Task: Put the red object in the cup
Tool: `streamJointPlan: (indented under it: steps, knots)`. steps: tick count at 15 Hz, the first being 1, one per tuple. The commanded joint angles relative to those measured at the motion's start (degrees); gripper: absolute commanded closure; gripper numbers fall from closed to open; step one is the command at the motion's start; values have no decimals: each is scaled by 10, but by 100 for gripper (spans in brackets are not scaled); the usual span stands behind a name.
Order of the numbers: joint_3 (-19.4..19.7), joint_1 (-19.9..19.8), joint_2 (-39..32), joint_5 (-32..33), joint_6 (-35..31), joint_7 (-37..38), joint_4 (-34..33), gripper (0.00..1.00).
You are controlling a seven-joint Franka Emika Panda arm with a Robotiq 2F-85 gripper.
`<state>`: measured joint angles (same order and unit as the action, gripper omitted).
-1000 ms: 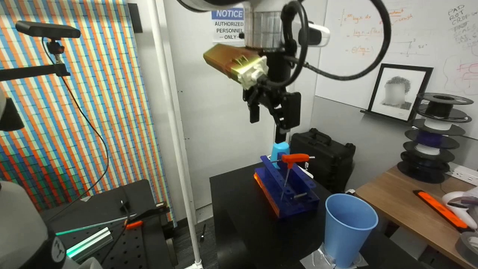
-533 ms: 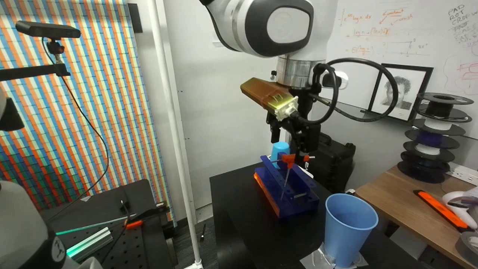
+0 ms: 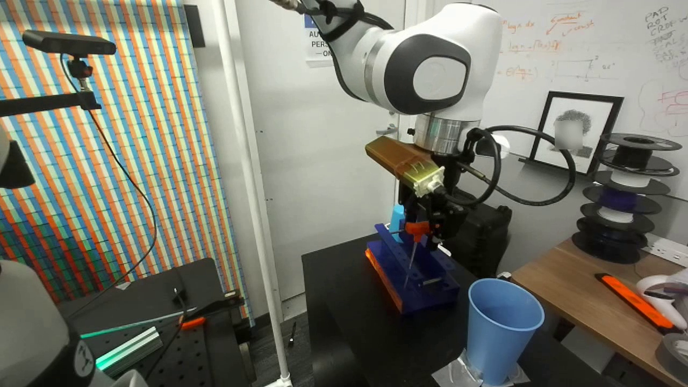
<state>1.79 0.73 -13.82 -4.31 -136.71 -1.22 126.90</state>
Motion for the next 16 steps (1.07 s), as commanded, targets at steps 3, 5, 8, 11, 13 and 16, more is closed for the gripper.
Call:
streamJointPlan:
  steps: [3, 5, 8, 11, 13, 16]
  knots:
    - [-6, -6, -8, 7, 18, 6, -24, 80]
    - [-6, -7, 6, 6, 25, 4, -20, 93]
    - [-8, -8, 41, 0, 42, -3, -4, 90]
    - [-9, -5, 103, 6, 61, -2, 19, 89]
    - [-5, -3, 148, 26, 77, 11, 28, 89]
    - [1, -11, 205, 66, 94, 28, 32, 89]
